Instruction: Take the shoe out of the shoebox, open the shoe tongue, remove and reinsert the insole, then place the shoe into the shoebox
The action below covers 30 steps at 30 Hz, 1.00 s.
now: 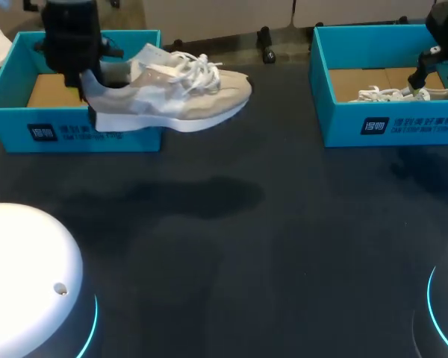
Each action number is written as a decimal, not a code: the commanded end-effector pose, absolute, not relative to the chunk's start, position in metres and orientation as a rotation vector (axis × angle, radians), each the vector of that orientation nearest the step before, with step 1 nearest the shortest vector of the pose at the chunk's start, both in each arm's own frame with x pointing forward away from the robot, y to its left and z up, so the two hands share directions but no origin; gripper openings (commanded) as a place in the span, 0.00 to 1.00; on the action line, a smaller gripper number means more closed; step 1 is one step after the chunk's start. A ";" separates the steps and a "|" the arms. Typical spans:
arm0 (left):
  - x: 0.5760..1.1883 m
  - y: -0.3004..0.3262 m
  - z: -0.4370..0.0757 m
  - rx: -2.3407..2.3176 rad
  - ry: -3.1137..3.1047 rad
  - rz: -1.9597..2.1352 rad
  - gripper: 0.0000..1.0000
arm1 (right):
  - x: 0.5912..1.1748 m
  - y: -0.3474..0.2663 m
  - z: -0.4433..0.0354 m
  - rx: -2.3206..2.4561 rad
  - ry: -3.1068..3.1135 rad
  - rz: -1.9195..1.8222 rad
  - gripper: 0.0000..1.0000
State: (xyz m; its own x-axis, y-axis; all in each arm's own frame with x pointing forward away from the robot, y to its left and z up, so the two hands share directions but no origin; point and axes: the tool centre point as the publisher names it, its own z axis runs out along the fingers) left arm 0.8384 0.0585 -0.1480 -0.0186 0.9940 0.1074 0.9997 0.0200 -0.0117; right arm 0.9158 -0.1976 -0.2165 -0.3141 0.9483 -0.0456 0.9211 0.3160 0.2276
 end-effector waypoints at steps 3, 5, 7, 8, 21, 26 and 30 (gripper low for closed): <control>0.815 0.039 -0.157 -2.194 -2.253 -0.244 0.00 | 0.916 -0.197 -0.217 1.728 2.403 0.236 1.00; 0.806 0.031 -0.162 -2.194 -2.255 -0.246 0.00 | 0.916 -0.197 -0.217 1.728 2.403 0.236 1.00; 0.800 0.023 -0.167 -2.195 -2.257 -0.245 0.00 | 0.916 -0.197 -0.217 1.728 2.403 0.236 1.00; 0.797 0.018 -0.169 -2.196 -2.259 -0.247 0.00 | 0.916 -0.197 -0.217 1.728 2.403 0.236 1.00; 0.776 -0.022 -0.216 -2.199 -2.192 -0.201 0.00 | 0.916 -0.197 -0.217 1.728 2.403 0.236 1.00; 0.776 -0.030 -0.237 -2.166 -2.196 -0.148 0.00 | 0.916 -0.197 -0.217 1.728 2.403 0.236 1.00; 0.774 -0.039 -0.257 -2.151 -2.202 -0.146 0.00 | 0.916 -0.197 -0.217 1.728 2.403 0.236 1.00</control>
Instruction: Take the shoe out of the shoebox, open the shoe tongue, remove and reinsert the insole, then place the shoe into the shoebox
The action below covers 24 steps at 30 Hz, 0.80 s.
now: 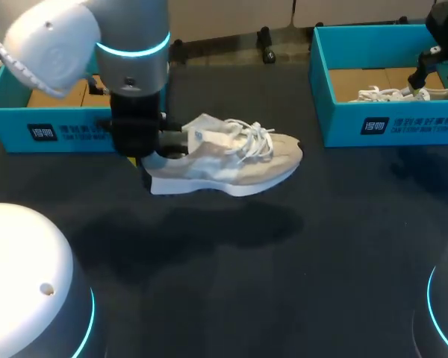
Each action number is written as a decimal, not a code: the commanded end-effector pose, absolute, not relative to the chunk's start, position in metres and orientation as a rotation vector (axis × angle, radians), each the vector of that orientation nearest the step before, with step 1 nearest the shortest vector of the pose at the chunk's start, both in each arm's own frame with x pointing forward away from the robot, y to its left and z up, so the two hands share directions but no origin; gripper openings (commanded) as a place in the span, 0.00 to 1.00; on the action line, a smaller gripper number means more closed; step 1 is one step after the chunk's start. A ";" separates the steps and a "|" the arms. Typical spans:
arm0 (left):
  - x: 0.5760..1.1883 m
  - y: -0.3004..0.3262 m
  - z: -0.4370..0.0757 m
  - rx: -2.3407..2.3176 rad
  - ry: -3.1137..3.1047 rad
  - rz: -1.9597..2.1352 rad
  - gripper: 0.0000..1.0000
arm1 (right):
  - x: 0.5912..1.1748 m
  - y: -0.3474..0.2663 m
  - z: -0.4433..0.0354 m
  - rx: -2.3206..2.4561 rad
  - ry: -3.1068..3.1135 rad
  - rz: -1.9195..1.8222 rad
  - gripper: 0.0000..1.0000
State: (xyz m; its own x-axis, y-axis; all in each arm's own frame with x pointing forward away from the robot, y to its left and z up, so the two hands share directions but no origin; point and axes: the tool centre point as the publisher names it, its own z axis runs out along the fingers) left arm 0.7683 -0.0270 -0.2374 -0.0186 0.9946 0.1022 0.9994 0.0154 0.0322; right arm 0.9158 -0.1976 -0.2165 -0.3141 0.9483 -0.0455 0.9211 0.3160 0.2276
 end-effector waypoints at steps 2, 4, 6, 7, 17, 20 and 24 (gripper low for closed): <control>0.773 -0.044 -0.266 -2.143 -2.211 -0.143 0.00 | 0.916 -0.197 -0.217 1.728 2.403 0.236 1.00; 0.771 -0.047 -0.273 -2.141 -2.214 -0.143 0.00 | 0.916 -0.197 -0.217 1.728 2.403 0.236 1.00; 0.768 -0.053 -0.285 -2.135 -2.210 -0.135 0.00 | 0.916 -0.197 -0.217 1.728 2.403 0.236 1.00; 0.767 -0.055 -0.290 -2.134 -2.208 -0.132 0.00 | 0.916 -0.197 -0.217 1.728 2.403 0.236 1.00; 0.754 -0.063 -0.328 -2.141 -2.182 -0.139 0.00 | 0.916 -0.197 -0.217 1.728 2.403 0.236 1.00; 0.751 -0.063 -0.335 -2.154 -2.192 -0.149 0.00 | 0.916 -0.197 -0.217 1.728 2.403 0.236 1.00; 0.747 -0.064 -0.344 -2.151 -2.207 -0.147 0.00 | 0.916 -0.197 -0.217 1.728 2.403 0.236 1.00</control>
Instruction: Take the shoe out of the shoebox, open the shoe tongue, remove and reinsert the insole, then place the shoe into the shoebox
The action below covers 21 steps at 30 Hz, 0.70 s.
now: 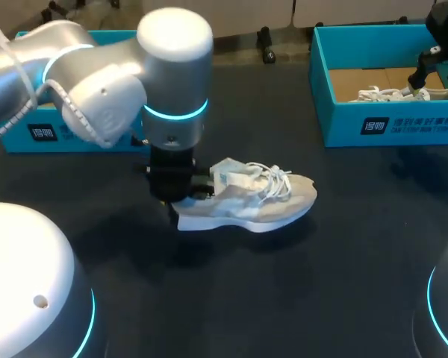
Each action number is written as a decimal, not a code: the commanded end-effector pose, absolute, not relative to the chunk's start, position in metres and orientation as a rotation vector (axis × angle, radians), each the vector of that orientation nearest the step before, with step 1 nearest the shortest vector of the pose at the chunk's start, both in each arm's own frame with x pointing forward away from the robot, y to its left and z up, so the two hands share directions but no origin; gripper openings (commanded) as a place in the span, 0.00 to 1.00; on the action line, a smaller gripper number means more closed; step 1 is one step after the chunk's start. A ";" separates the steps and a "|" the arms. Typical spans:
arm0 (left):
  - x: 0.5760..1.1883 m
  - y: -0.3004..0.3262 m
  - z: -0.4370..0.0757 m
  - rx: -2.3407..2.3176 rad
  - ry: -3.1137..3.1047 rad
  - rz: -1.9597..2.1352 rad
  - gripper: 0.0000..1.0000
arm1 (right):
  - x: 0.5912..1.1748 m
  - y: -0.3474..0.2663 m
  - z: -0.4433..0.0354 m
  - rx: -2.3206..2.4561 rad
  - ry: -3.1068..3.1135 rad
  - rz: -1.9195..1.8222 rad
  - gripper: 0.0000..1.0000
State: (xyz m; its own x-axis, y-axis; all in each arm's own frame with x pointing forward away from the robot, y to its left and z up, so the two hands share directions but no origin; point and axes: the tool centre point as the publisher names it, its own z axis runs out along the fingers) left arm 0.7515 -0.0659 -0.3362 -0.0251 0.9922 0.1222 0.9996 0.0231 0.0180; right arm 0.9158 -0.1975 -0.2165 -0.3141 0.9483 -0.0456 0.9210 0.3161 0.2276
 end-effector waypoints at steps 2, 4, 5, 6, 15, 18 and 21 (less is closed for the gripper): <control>0.744 -0.065 -0.347 -2.155 -2.216 -0.133 0.00 | 0.916 -0.197 -0.217 1.728 2.403 0.236 1.00; 0.742 -0.066 -0.352 -2.158 -2.219 -0.133 0.00 | 0.916 -0.197 -0.217 1.728 2.403 0.236 1.00; 0.741 -0.066 -0.354 -2.158 -2.219 -0.134 0.00 | 0.916 -0.197 -0.217 1.728 2.403 0.236 1.00; 0.740 -0.066 -0.356 -2.158 -2.221 -0.136 0.00 | 0.916 -0.197 -0.217 1.728 2.403 0.236 1.00; 0.729 -0.066 -0.384 -2.132 -2.188 -0.163 0.00 | 0.916 -0.197 -0.217 1.728 2.403 0.236 1.00; 0.728 -0.065 -0.390 -2.121 -2.177 -0.177 0.00 | 0.916 -0.197 -0.217 1.728 2.403 0.236 1.00; 0.728 -0.064 -0.395 -2.109 -2.167 -0.180 0.00 | 0.916 -0.197 -0.217 1.728 2.403 0.236 1.00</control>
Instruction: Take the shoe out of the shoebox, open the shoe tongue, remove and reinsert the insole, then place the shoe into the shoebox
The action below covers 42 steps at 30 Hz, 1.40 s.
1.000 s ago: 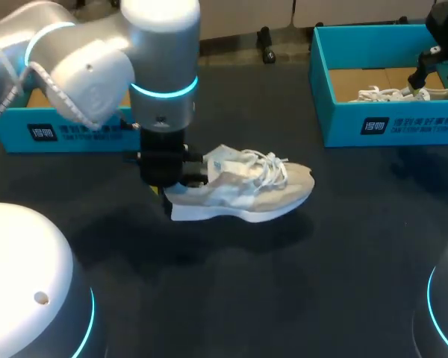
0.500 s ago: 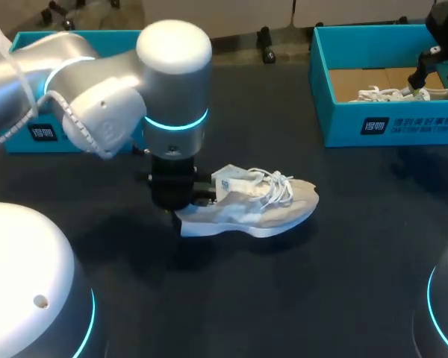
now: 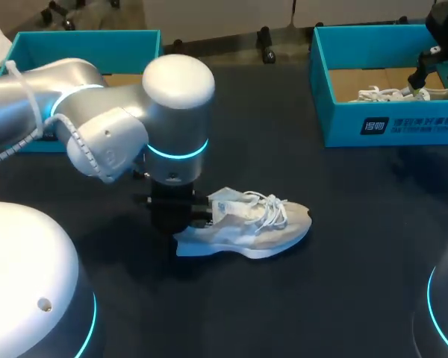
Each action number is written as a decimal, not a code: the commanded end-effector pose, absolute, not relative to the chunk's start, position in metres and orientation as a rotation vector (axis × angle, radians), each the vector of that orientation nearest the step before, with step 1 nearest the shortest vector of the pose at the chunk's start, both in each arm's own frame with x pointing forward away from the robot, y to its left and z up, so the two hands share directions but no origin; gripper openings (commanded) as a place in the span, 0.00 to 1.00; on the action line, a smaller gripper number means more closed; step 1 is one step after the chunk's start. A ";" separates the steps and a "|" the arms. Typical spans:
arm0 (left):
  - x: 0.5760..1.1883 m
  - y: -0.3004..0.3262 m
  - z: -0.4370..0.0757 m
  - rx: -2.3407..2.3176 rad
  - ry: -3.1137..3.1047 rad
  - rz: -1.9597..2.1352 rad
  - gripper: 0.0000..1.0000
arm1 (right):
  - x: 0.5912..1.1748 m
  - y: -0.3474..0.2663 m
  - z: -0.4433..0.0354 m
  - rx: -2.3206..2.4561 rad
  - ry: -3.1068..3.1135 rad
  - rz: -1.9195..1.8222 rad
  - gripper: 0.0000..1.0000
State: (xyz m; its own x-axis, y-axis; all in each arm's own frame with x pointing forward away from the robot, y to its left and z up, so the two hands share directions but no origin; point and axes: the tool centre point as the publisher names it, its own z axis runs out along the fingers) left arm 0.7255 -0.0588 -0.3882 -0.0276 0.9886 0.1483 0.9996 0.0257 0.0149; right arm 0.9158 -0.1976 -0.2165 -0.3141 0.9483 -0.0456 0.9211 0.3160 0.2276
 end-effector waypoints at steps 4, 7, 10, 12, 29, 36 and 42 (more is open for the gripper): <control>0.727 -0.063 -0.396 -2.100 -2.167 -0.180 0.17 | 0.916 -0.197 -0.217 1.728 2.403 0.236 1.00; 0.727 -0.063 -0.397 -2.095 -2.165 -0.173 0.39 | 0.916 -0.197 -0.217 1.728 2.403 0.236 1.00; 0.726 -0.062 -0.393 -2.103 -2.162 -0.153 0.67 | 0.916 -0.197 -0.217 1.728 2.403 0.236 1.00; 0.725 -0.061 -0.388 -2.100 -2.168 -0.118 0.93 | 0.916 -0.197 -0.217 1.728 2.403 0.236 1.00; 0.727 -0.057 -0.317 -1.933 -2.414 0.154 1.00 | 0.916 -0.197 -0.217 1.728 2.403 0.236 1.00; 0.719 -0.044 -0.296 -1.734 -2.577 0.351 1.00 | 0.916 -0.197 -0.217 1.728 2.403 0.236 1.00; 0.713 -0.027 -0.286 -1.573 -2.703 0.463 1.00 | 0.916 -0.197 -0.217 1.728 2.403 0.236 1.00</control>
State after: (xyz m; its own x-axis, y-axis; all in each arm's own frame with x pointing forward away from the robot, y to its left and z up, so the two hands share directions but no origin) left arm 0.7206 -0.0431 -0.2919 -0.4612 0.8863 -0.0422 0.8676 0.4405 -0.2307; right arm 0.9158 -0.1975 -0.2165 -0.3142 0.9483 -0.0456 0.9210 0.3161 0.2276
